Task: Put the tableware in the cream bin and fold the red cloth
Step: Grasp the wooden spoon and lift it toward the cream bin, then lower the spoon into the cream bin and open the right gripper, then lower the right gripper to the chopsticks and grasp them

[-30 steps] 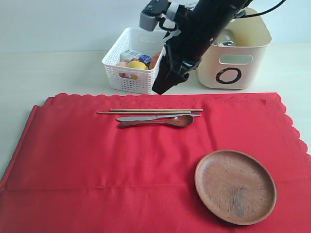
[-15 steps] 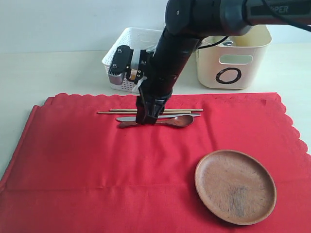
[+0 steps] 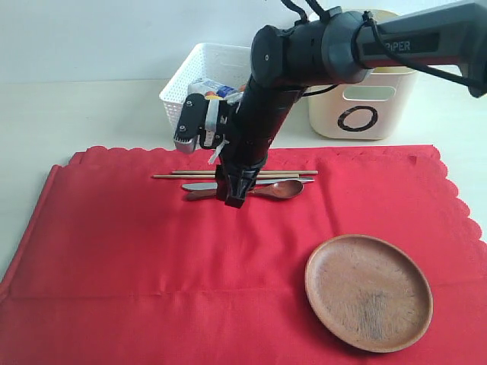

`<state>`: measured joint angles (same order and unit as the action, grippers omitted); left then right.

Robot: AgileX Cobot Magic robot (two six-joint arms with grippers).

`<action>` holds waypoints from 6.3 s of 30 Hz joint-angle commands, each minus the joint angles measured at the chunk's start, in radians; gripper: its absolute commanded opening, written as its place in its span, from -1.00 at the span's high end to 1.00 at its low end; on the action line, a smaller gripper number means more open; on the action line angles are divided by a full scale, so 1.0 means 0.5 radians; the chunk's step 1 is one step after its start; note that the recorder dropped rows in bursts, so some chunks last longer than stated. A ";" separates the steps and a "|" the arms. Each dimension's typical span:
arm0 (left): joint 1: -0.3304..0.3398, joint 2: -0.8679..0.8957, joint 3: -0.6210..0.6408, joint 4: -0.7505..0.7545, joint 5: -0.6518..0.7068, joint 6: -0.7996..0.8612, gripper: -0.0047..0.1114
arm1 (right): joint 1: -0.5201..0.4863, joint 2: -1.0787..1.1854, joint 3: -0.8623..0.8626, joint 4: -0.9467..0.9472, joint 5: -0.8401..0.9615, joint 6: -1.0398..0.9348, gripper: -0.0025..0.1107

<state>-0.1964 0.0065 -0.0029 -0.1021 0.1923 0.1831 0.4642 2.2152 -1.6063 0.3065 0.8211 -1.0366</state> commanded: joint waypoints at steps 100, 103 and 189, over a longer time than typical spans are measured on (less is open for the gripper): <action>-0.011 -0.013 0.006 -0.001 -0.002 -0.007 0.90 | -0.736 -0.215 -0.011 -0.199 -1.496 1.328 0.57; -0.011 -0.013 0.006 -0.001 -0.002 -0.007 0.90 | -0.736 -0.215 -0.011 -0.199 -1.496 1.328 0.40; -0.011 -0.013 0.006 -0.001 -0.002 -0.010 0.90 | -0.137 0.274 -0.011 -0.093 -0.481 0.377 0.36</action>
<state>-0.1964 0.0065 -0.0029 -0.1021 0.1923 0.1831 0.3944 2.3180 -1.6213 0.2953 0.5674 -0.8422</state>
